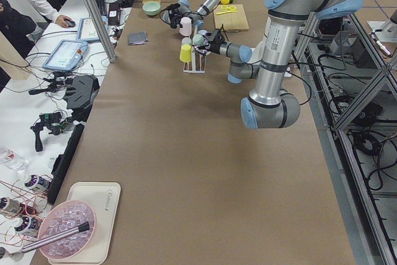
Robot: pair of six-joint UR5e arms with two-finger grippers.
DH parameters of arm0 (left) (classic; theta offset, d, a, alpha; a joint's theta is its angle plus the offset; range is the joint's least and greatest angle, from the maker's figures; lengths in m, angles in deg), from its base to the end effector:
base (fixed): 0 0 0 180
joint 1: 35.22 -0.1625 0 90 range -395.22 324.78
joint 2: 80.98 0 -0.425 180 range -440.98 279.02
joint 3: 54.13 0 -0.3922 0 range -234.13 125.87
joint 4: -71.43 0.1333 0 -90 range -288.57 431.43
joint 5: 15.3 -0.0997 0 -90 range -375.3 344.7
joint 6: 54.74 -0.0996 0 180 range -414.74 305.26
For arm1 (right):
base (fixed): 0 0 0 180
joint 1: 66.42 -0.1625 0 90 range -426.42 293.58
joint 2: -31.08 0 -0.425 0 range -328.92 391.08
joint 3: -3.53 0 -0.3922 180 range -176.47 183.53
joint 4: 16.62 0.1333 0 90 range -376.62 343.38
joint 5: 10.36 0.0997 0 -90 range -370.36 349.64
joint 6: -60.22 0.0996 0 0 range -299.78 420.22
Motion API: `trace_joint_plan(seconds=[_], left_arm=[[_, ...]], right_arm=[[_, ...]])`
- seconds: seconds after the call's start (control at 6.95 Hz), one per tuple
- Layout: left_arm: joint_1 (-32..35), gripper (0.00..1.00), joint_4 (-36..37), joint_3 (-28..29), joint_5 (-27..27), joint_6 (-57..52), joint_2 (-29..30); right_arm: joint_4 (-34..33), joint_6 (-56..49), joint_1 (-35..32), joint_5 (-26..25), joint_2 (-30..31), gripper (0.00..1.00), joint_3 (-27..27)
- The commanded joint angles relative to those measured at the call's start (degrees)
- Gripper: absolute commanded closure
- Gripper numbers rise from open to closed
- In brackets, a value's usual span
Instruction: Place cup on cup holder
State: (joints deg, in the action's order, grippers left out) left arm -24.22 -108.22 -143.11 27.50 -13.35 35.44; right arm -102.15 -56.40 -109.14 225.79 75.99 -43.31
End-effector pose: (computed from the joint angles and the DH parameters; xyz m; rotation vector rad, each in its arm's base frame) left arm 0.5128 -0.3099 0.2559 1.3372 1.3212 -0.3774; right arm -0.5223 -0.5883 0.3560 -1.7356 2.4202 0.9205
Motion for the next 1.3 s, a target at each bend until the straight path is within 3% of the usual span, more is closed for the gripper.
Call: trace_joint_plan(seconds=[0.0,0.14,0.29,0.43,0.72,1.01,1.15], left_arm=[[0.0,1.00,0.0,0.3,0.0,0.0,0.2],[0.0,0.96,0.0,0.3,0.0,-0.1,0.2],[0.1,0.47,0.0,0.3,-0.6,-0.5,0.2],[0.0,0.03,0.0,0.4,-4.7,-4.4,0.2],[-0.1,0.03,0.0,0.4,-5.2,-4.7,0.3],[0.2,0.03,0.0,-0.4,-5.3,-4.8,0.4],[2.3,0.03,0.2,-1.1,-5.1,-5.1,0.1]], right_arm=[[-0.3,-0.7,-0.2,0.5,-0.1,0.00,0.1],[-0.2,-0.8,-0.7,0.6,-0.1,0.00,0.0],[-0.2,-0.6,-1.4,0.8,0.0,0.00,-0.1],[-0.3,-0.3,-1.7,2.2,0.0,0.00,-0.1],[-0.6,7.0,-3.2,7.3,0.1,0.00,-0.1],[-3.6,29.8,-6.0,8.4,2.0,0.00,-0.8],[-3.8,46.7,-7.2,11.3,3.9,0.01,-2.7]])
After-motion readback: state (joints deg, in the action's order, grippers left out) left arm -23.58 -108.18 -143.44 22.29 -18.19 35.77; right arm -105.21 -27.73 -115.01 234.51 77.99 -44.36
